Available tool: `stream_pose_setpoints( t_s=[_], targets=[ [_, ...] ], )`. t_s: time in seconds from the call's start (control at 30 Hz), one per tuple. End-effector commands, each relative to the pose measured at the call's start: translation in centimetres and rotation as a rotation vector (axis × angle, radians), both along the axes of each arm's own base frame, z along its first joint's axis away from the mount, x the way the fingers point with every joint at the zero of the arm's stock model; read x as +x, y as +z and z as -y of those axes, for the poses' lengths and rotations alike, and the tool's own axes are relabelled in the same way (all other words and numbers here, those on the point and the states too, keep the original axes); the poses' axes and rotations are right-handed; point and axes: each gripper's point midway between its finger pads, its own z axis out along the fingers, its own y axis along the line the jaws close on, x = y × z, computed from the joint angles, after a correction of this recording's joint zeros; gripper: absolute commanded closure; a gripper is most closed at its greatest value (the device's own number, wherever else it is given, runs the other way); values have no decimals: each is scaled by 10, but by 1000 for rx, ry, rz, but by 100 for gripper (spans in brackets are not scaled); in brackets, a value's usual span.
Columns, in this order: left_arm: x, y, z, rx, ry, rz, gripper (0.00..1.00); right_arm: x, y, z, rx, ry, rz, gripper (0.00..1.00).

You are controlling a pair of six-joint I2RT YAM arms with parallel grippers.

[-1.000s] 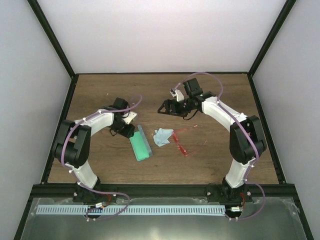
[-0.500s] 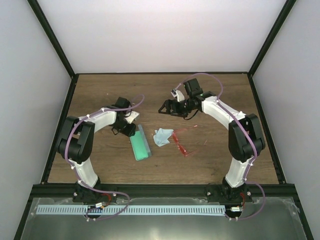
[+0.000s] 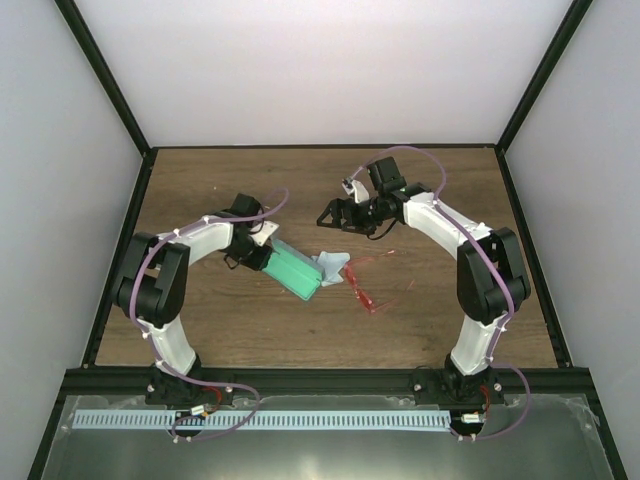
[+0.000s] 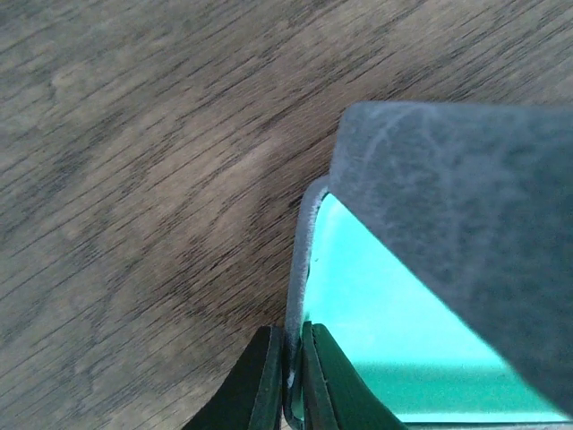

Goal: Organize the sunglasses
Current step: Pick up the sunglasses case from the center of the board.

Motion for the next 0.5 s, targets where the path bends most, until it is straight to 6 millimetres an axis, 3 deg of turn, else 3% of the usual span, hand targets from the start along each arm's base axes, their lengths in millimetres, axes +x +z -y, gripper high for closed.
stream_pose_setpoints(
  t_s=[0.0,0.13,0.33,0.47],
  targets=[
    [3,4,-4,14,37,10,96,6,21,1,25,-16,50,1],
    [-3,11,-5,-12,53,6,96,6,21,2,20,-25,53,1],
    [-1,53,-3,-103,63,102,96,5,19,4,23,-36,50,1],
    [5,71,-10,-159,115,126,96,2,16,3,36,-38,37,1]
  ],
)
